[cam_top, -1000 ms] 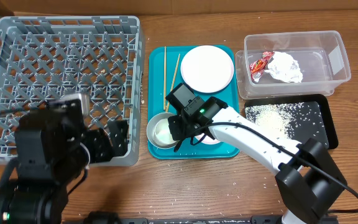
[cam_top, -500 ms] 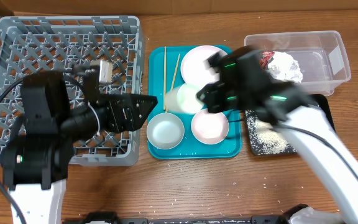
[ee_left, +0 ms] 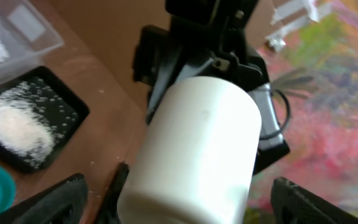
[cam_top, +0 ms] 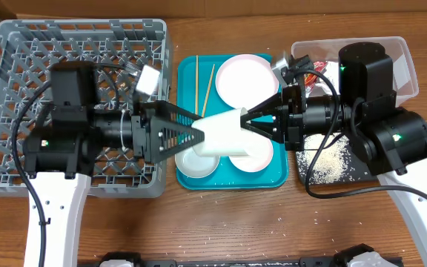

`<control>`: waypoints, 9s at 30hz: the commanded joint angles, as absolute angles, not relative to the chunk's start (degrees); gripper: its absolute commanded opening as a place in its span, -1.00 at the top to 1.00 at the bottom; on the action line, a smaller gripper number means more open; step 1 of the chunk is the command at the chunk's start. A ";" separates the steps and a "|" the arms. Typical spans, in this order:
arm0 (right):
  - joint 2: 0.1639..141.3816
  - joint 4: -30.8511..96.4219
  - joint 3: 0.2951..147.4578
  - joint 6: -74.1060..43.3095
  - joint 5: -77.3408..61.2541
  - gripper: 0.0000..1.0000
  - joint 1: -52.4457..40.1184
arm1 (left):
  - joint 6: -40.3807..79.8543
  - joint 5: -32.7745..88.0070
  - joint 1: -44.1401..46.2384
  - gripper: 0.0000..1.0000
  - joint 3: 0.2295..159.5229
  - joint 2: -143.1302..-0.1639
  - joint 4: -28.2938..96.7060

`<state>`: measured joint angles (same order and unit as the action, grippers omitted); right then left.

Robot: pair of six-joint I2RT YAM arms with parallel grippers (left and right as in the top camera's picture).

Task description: Sort waste into correct bins and load items into the dishwasher

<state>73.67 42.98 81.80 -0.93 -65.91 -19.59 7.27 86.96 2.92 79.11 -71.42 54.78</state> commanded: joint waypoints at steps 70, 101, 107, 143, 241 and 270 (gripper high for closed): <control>68.49 67.26 82.08 -5.54 -40.51 -0.31 -6.09 | 21.43 -6.37 -4.95 -0.97 68.05 -73.71 73.38; 68.49 74.06 82.08 -4.54 -37.15 -1.00 -6.79 | 2.33 8.67 -1.48 -0.99 97.23 -47.62 86.59; 68.49 74.04 82.08 -4.54 -37.17 -0.99 -6.79 | 2.33 8.60 -1.48 -0.99 97.23 -47.62 86.63; 35.79 23.00 43.35 -1.45 -9.06 -0.99 -10.28 | 2.33 8.60 -1.48 -0.99 97.23 -47.62 86.78; 0.16 3.53 0.45 -1.67 -9.93 -0.99 -10.92 | 22.39 1.17 21.39 -0.18 82.83 -110.17 37.89; 0.16 3.51 0.45 -1.67 -9.91 -0.99 -10.92 | 22.33 -8.27 20.29 0.92 83.83 -121.86 28.75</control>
